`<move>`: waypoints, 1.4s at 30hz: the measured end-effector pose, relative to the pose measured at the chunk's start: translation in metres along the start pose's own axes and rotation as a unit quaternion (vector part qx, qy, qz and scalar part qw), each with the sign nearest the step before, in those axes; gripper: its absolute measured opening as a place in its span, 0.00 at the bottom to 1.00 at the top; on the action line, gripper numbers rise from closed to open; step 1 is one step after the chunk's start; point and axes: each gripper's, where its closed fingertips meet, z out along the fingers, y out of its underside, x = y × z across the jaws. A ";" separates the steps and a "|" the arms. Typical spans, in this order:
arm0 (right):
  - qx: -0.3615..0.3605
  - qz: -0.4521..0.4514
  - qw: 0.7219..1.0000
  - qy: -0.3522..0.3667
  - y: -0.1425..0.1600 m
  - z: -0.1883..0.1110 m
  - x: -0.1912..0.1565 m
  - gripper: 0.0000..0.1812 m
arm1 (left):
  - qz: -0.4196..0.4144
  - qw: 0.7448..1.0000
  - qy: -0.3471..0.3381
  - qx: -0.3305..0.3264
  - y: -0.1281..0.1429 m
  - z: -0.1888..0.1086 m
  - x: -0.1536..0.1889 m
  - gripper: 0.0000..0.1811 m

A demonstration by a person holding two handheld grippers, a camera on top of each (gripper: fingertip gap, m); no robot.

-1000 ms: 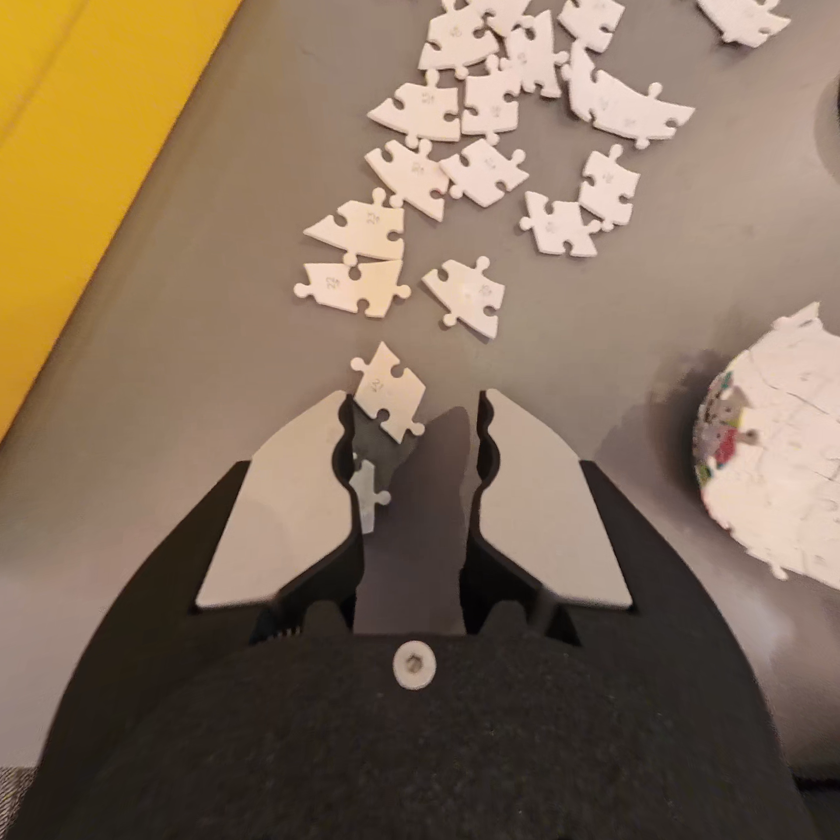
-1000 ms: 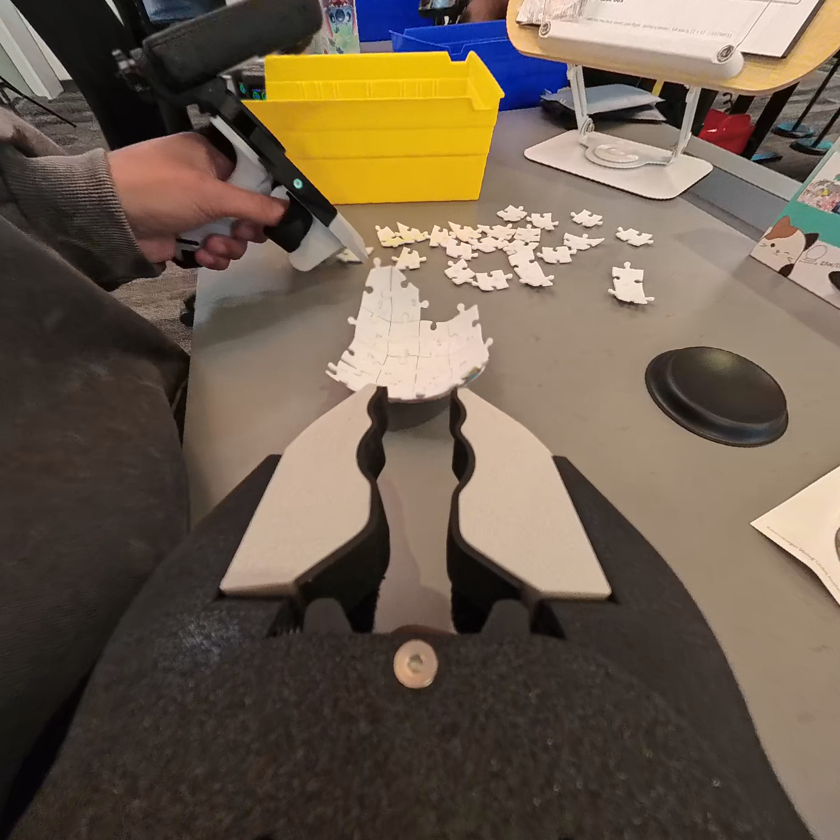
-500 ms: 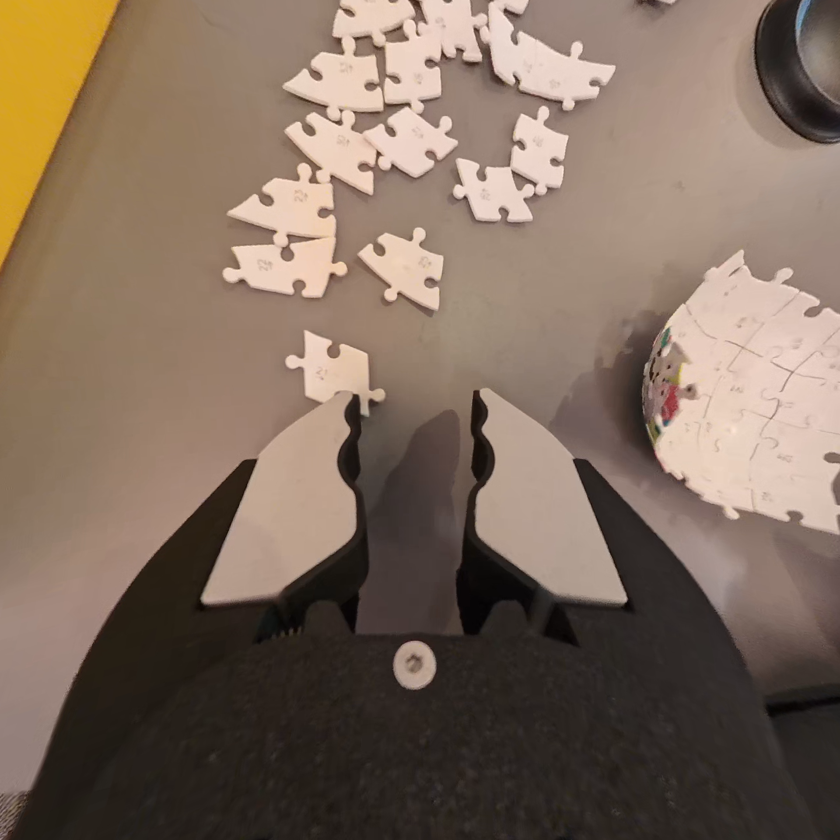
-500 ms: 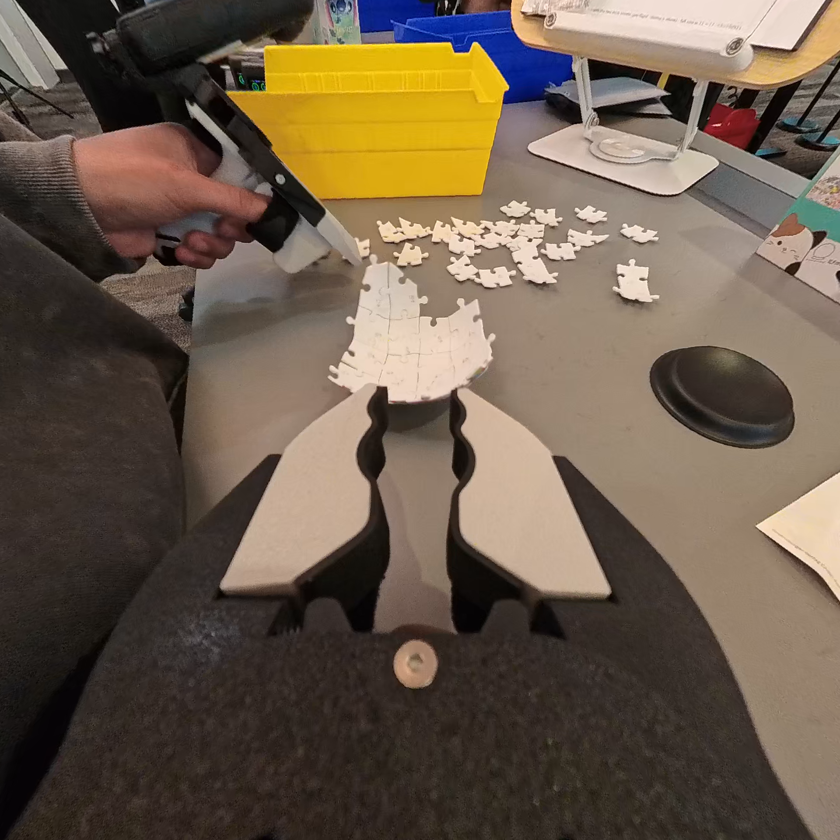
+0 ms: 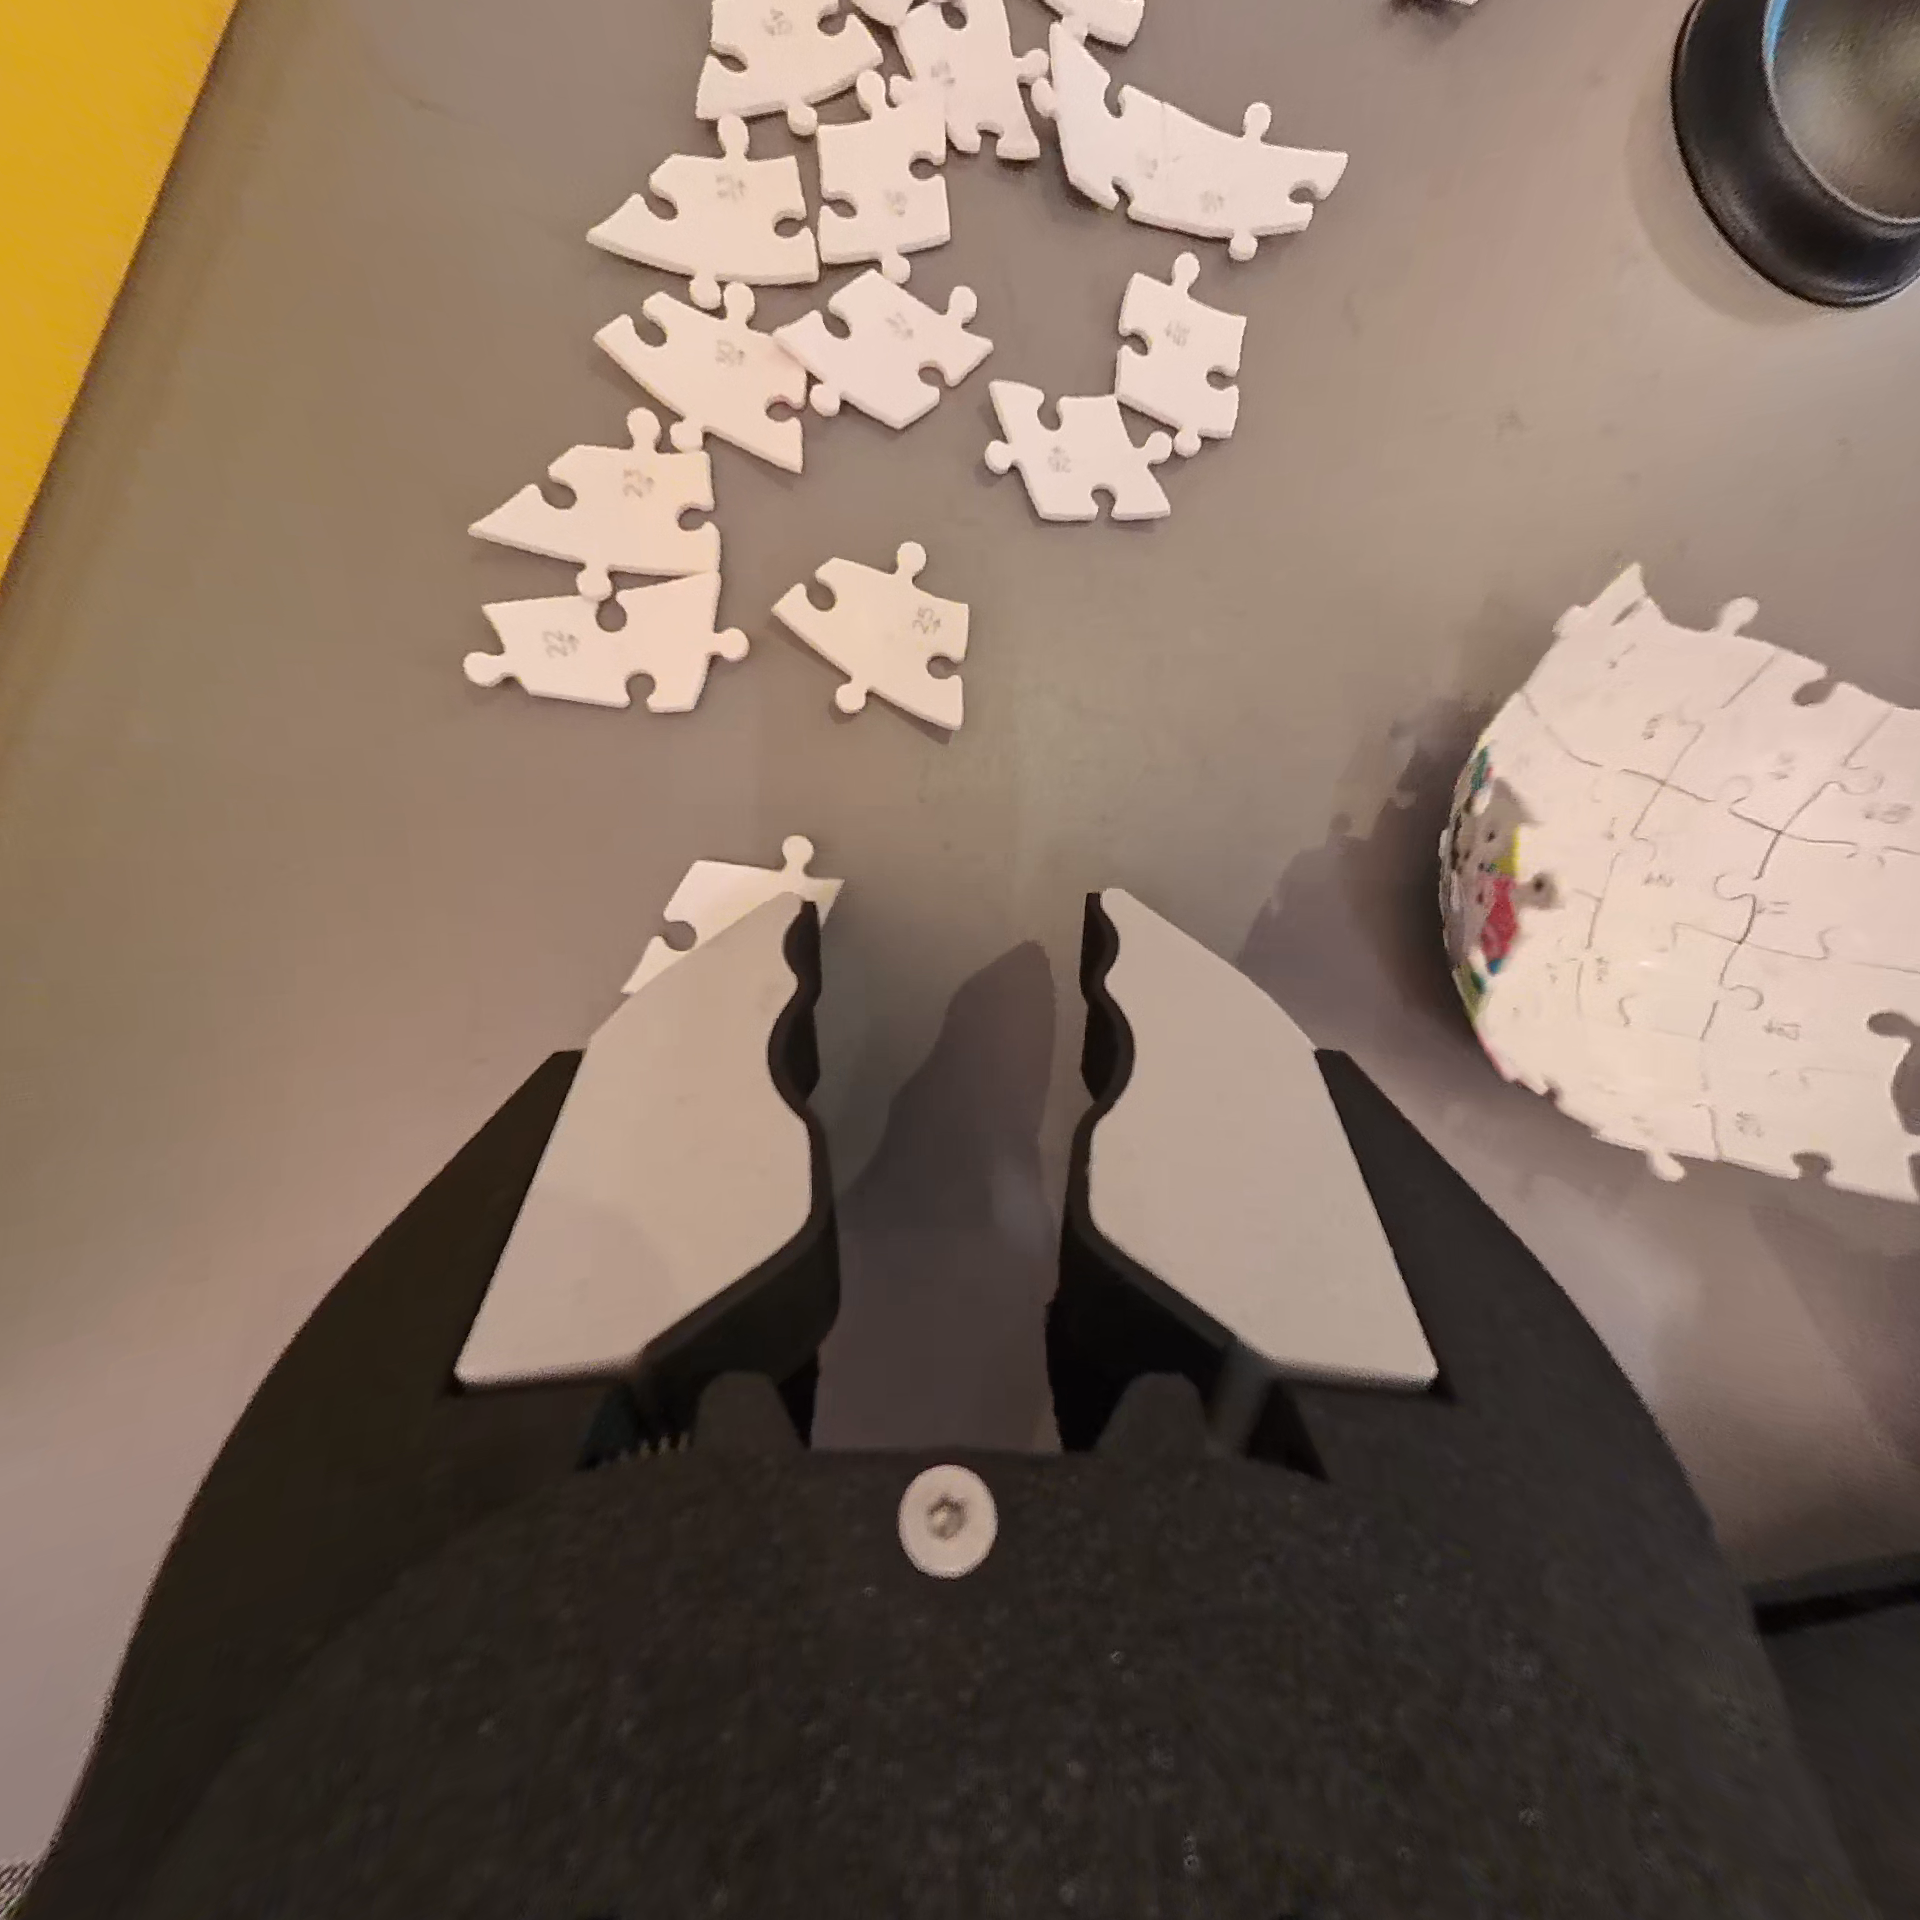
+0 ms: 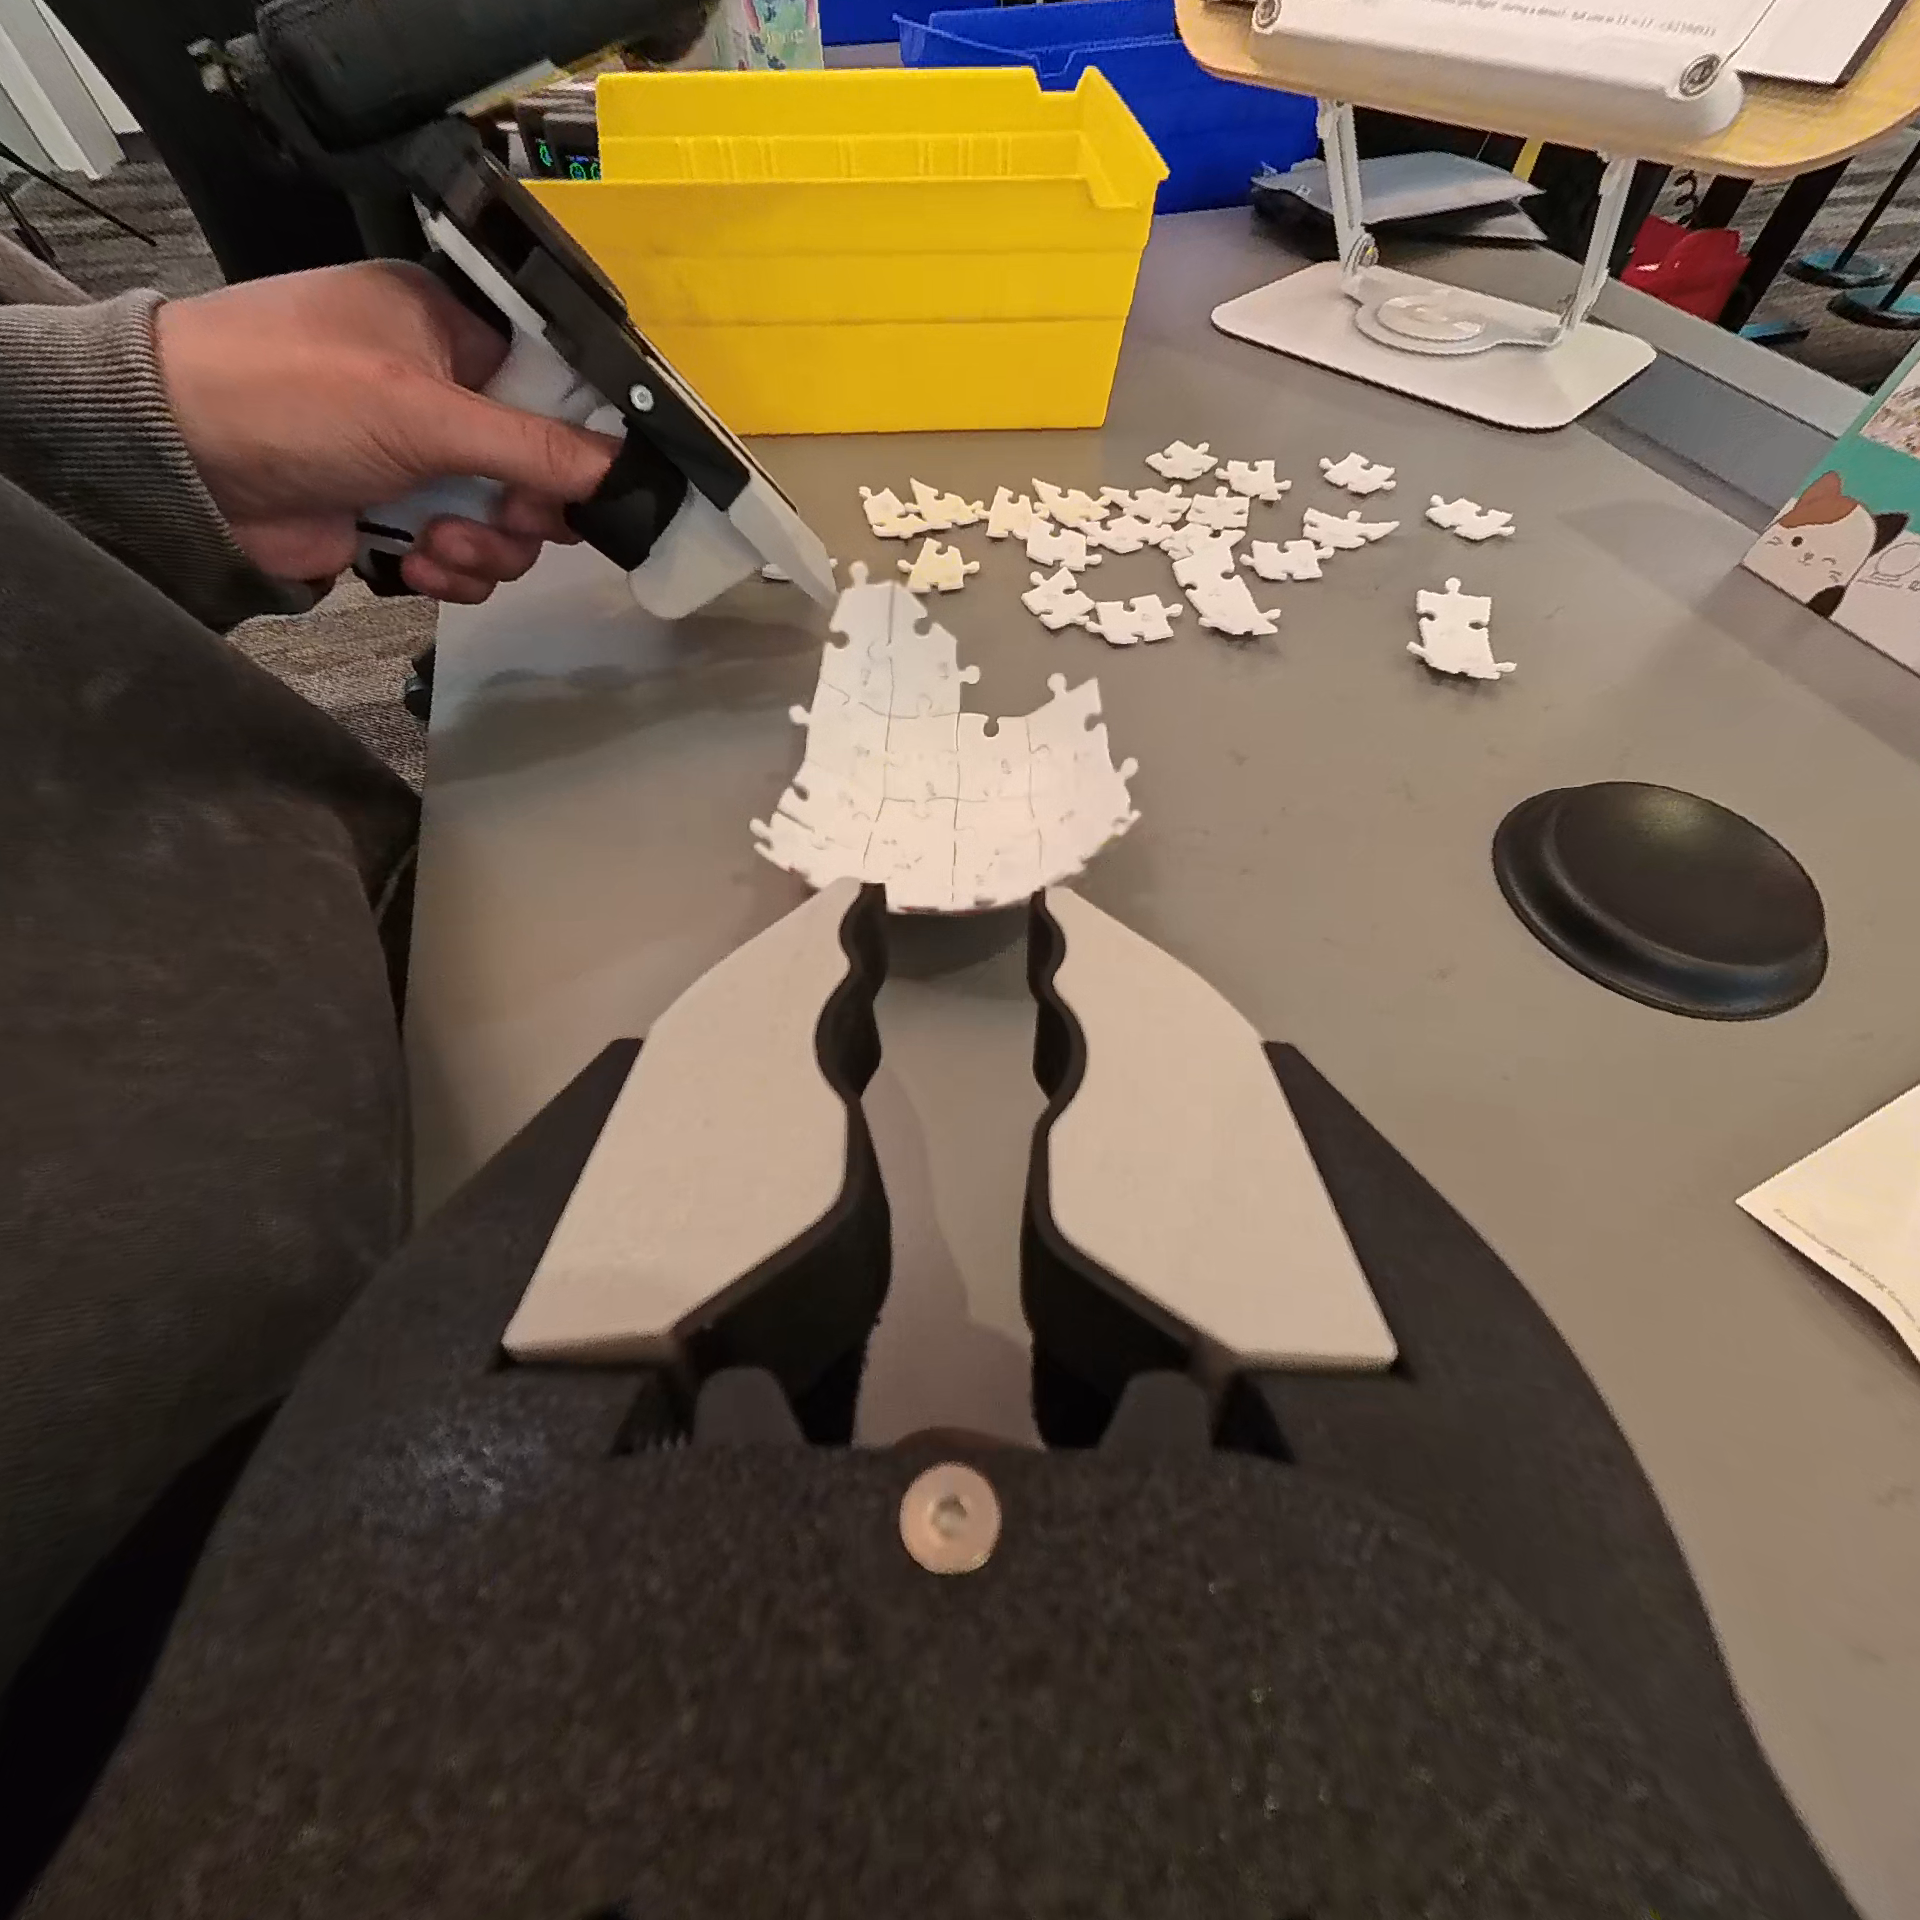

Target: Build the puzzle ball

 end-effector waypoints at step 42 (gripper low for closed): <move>-0.051 0.001 0.990 0.132 0.022 0.018 0.049 0.15 | 0.246 0.946 0.079 0.196 -0.007 -0.064 -0.010 0.31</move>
